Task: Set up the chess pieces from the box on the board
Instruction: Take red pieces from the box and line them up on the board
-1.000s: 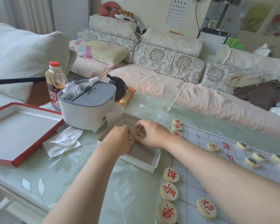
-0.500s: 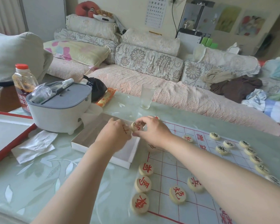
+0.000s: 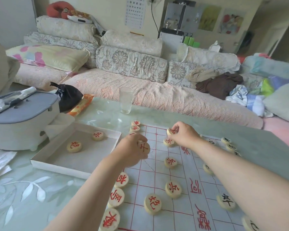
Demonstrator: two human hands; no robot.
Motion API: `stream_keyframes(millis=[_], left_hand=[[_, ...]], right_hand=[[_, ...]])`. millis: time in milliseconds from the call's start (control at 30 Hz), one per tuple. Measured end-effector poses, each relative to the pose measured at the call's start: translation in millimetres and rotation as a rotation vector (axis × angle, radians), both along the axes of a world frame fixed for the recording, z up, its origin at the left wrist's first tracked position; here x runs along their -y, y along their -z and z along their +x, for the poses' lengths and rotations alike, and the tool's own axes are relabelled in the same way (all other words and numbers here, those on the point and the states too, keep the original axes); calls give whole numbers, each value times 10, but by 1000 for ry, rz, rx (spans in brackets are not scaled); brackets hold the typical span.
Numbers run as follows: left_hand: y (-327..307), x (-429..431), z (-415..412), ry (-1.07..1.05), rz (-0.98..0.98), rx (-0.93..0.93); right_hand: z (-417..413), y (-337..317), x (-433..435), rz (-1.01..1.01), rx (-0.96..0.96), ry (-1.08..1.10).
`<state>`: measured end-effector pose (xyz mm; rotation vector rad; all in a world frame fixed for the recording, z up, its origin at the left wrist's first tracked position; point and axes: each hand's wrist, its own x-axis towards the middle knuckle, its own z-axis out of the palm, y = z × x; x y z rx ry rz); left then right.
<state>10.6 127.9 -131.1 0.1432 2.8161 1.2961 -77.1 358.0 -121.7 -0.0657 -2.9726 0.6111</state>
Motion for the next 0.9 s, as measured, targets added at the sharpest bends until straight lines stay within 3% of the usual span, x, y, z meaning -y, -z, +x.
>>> stream_keyframes(millis=[300,667,800,900], left_hand=[[172,-14,-224,-58,-24,-53],[180,-13,-201,-37,-13,-60],[124,-38,-158,-51,16,-72],[58,-57,-125,-73,84,-54]], right_hand=[[-593,155,82,39,-6,16],[-637,207,67,72,17,55],[-406,67,287,-100,-85,-63],[-93,-14,528,-348,69,-203]])
